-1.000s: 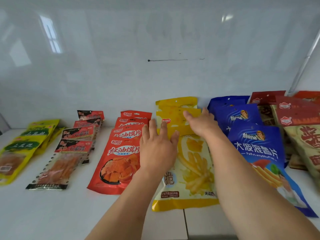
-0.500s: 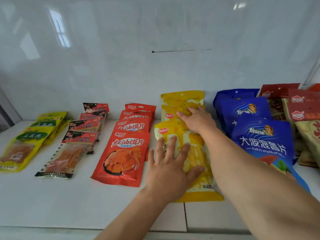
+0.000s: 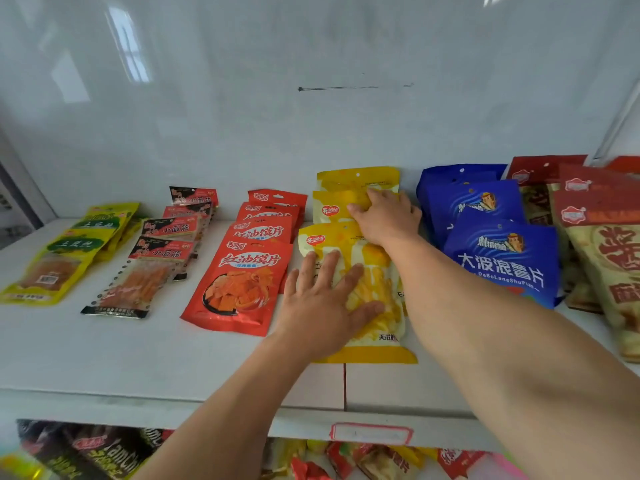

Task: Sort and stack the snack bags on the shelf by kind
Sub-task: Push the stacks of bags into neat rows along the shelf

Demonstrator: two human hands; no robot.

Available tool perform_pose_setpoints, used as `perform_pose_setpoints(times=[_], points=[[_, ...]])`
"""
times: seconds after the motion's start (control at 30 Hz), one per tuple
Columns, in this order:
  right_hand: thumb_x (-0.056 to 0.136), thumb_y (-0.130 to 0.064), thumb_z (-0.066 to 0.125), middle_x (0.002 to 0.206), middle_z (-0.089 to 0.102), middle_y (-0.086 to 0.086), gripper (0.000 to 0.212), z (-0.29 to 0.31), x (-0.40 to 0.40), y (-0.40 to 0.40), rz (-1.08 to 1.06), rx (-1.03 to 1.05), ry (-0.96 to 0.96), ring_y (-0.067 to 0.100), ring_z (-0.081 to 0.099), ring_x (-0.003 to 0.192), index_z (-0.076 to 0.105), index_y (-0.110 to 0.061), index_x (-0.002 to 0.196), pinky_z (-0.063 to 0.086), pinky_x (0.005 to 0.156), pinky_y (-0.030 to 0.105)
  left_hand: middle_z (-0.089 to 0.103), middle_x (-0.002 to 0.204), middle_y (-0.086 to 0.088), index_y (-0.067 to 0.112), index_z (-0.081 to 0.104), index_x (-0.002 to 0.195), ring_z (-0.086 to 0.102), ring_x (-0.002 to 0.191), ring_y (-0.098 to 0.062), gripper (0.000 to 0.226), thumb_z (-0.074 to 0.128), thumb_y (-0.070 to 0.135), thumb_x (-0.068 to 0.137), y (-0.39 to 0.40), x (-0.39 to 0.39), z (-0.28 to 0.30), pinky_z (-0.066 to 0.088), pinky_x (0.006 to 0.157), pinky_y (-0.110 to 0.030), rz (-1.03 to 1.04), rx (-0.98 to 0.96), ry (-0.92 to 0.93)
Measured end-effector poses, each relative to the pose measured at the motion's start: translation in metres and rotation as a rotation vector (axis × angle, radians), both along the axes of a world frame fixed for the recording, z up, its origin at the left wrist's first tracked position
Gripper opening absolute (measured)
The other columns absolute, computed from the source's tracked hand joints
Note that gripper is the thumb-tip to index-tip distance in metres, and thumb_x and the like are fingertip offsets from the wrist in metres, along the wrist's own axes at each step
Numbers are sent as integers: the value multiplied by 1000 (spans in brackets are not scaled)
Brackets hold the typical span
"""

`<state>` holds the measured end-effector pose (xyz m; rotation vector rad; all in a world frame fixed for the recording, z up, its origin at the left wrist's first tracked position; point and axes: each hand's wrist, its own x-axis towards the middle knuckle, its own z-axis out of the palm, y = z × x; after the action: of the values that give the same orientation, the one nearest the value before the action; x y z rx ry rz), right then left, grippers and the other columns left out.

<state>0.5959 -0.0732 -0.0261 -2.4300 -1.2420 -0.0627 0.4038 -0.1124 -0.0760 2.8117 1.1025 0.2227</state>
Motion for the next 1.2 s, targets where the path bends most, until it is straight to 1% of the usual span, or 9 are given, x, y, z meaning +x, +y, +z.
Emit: perform_pose_setpoints(times=[0.13,0.33,0.43,0.6,0.73,0.8,0.93,1.07,1.2], points=[[99,-58,37,163,25,5,68,16,-12,-22,19,64,-23,31,18,150,25,-24,157,24,116,54,-6,168,6,48,8,154,-15,153,-28,77,17,83,86,0,1,3,-3,123,-52,-10,8,7],[98,-49,51,149,46,7,56,32,-22,-96,-8,264,14,30,45,135,45,-20,146,41,106,48,-5,168,1,41,10,156,-14,153,-30,82,27,81,87,1,5,13,-3,122,-52,-8,-48,0],[97,-46,54,147,49,6,54,26,-15,-142,-82,361,55,29,49,132,48,-17,143,42,106,46,-5,168,0,35,7,158,-15,153,-30,88,37,78,87,-1,10,25,-3,122,-51,24,-87,-13],[96,-46,55,147,50,9,58,5,22,-202,-268,408,111,31,46,134,46,-18,145,42,107,48,-2,168,-2,27,12,159,-10,154,-27,85,46,67,92,-38,44,38,1,122,-46,22,-35,-270],[93,-52,56,147,49,13,68,-14,51,-225,-303,384,222,34,46,135,43,-12,147,42,108,48,13,165,-6,15,18,158,11,152,-23,85,61,49,93,-80,102,38,21,120,-35,-14,-420,-644],[87,-57,58,140,55,12,69,-22,65,-227,-278,398,313,33,53,128,46,-15,141,46,103,49,24,160,-6,13,22,156,25,148,-22,83,64,45,92,-91,130,30,33,113,-30,26,-566,-734],[79,-68,53,149,47,8,89,-35,89,-222,-207,362,442,31,51,131,32,-19,150,46,104,51,46,146,-5,20,31,145,51,130,-23,74,68,49,88,-94,165,7,52,101,-46,171,-677,-778],[90,-57,58,153,42,3,82,-37,103,-215,-115,381,450,25,48,134,23,-20,155,45,106,45,58,134,1,23,37,140,63,116,-19,61,68,43,91,-97,178,-1,58,90,-40,239,-720,-866],[91,-54,59,151,46,1,84,-34,123,-206,-62,437,507,21,54,128,17,-21,156,49,103,45,59,132,-1,23,37,140,65,112,-18,60,68,40,91,-90,187,7,61,85,-38,281,-704,-898]])
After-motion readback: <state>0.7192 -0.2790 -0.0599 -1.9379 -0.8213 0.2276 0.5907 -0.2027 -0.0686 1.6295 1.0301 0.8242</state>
